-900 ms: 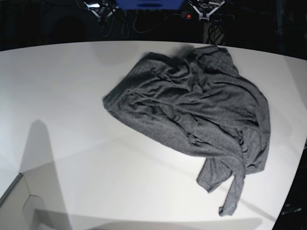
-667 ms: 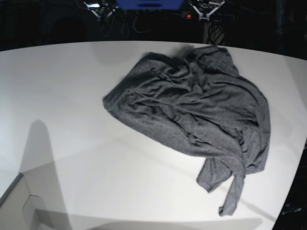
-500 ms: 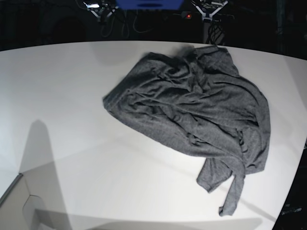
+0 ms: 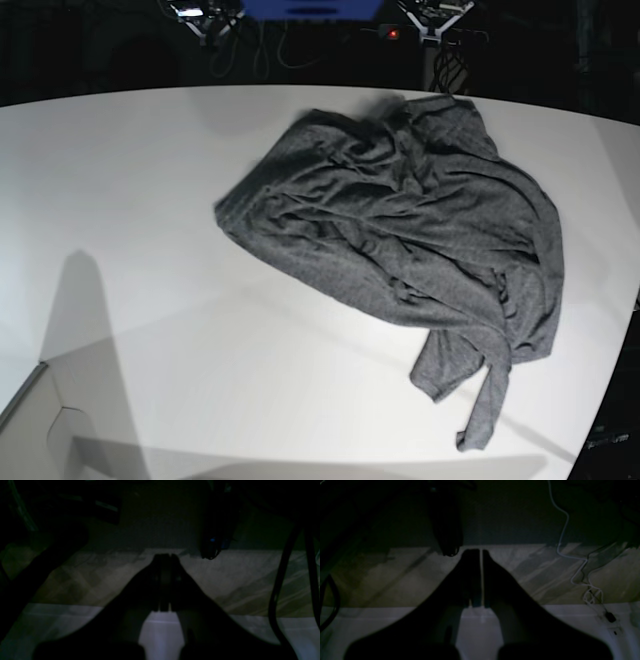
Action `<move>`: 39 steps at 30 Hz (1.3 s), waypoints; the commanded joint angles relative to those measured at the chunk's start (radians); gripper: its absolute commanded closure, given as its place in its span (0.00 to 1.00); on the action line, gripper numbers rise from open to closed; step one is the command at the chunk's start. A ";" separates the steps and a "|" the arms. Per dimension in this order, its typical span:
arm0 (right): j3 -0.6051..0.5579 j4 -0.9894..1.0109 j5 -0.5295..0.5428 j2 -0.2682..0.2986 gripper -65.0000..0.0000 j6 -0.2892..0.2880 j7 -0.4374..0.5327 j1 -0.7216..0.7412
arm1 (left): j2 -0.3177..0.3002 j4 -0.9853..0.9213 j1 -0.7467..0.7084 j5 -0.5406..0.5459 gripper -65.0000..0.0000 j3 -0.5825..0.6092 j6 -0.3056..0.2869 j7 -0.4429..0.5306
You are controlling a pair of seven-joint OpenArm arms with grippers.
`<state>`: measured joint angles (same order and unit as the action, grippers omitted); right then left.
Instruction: Layout the t-shirt on the table in an organized manner, then fold the t-shirt properly
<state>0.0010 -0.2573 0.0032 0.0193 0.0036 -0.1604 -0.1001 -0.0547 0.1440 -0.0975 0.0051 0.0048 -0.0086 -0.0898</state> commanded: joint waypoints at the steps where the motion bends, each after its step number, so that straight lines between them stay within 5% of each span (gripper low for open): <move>1: 0.001 -0.003 -0.006 0.001 1.00 -0.009 0.002 -0.005 | -0.003 0.003 -0.008 0.000 1.00 0.002 0.006 -0.001; 18: 0.001 -0.055 -0.006 0.023 1.00 -0.009 0.009 -0.083 | -0.035 0.064 -0.086 0.002 1.00 -0.001 0.005 0.003; 29: 0.006 -0.779 -0.006 0.069 1.00 -0.009 0.003 -0.537 | -0.119 0.661 -0.482 0.003 1.00 -0.006 0.006 -0.003; 39: 0.024 -1.428 -0.006 0.107 1.00 -0.009 -0.035 -0.795 | -0.142 1.270 -0.738 0.003 1.00 -0.007 0.012 -0.003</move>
<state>0.0189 -1.6798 -0.0025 0.1184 -0.0029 -0.2234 -0.8764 -0.1909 1.4117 -0.8165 0.0086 -0.0010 0.0002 -0.1089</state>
